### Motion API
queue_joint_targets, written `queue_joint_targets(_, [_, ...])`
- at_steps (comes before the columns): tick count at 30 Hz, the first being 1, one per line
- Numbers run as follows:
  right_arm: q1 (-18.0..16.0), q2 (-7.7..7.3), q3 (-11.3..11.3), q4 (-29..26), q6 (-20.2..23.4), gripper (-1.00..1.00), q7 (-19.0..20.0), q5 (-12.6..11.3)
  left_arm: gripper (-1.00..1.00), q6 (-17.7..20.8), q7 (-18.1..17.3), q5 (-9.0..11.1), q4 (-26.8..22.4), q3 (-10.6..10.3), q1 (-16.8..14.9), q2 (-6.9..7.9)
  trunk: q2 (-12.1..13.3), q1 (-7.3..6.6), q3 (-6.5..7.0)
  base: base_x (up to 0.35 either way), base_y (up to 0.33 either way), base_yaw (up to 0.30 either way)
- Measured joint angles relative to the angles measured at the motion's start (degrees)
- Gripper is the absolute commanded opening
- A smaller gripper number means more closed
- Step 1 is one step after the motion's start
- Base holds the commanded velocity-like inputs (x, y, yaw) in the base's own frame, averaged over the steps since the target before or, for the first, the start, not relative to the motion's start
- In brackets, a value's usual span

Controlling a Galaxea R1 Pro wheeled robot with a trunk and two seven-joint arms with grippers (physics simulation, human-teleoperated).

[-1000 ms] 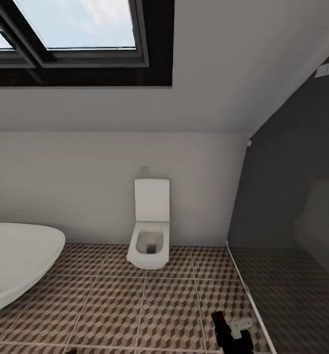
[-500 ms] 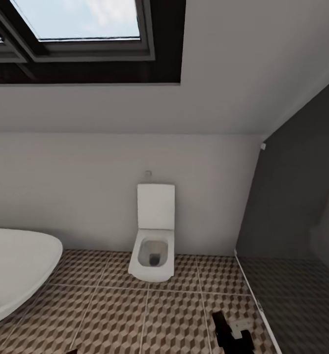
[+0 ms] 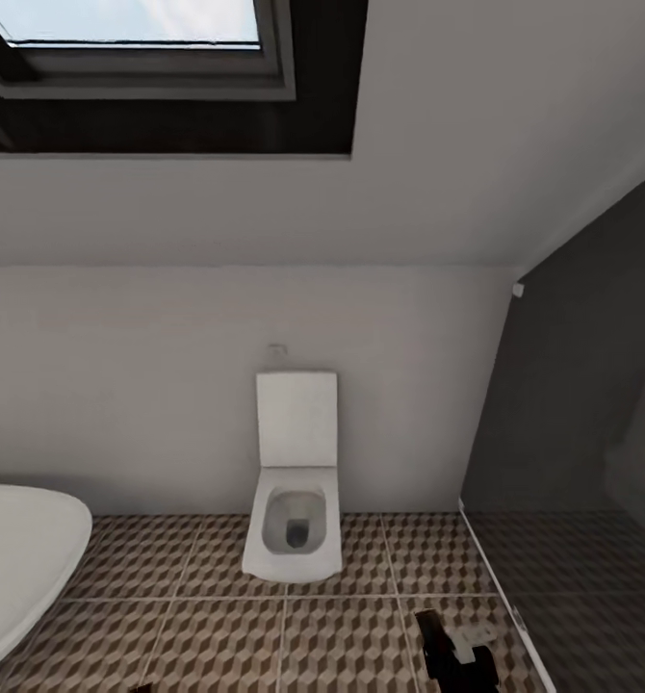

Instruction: Take the four mousetraps from the cabinet in the bathroom and place them on the bathroom floor. Make sure all four end up on the same floor surface, and ensure that at least two of them are either under or directly next to the same bathroom sink.

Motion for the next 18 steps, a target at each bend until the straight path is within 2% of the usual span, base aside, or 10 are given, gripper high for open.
queue_joint_targets(3, [0.00, 0.01, 0.00, -0.02, 0.00, -1.00, 0.00, 0.00, -1.00, 0.00, 0.00, 0.00, 0.02, 0.00, 0.00, 0.02, 0.00, 0.00, 0.00, 0.301, 0.198, -0.060])
queue_joint_targets(8, [0.01, 0.01, 0.00, -0.03, -0.01, -1.00, -0.01, 0.00, -1.00, -0.05, 0.03, -0.02, 0.02, -0.02, -0.01, -0.10, 0.00, 0.01, 0.00, 0.256, 0.148, -0.194])
queue_joint_targets(14, [-0.01, 0.00, 0.00, 0.00, -0.02, -1.00, -0.01, 0.00, -1.00, -0.27, 0.07, -0.06, 0.00, -0.03, 0.00, -0.31, 0.01, 0.02, 0.00, 0.075, 0.024, -0.052])
queue_joint_targets(18, [-0.01, 0.02, 0.00, 0.01, -0.02, -1.00, -0.01, 0.00, -1.00, -0.10, 0.08, -0.06, -0.02, 0.00, 0.01, -0.28, 0.00, 0.00, 0.00, 0.266, 0.002, 0.009])
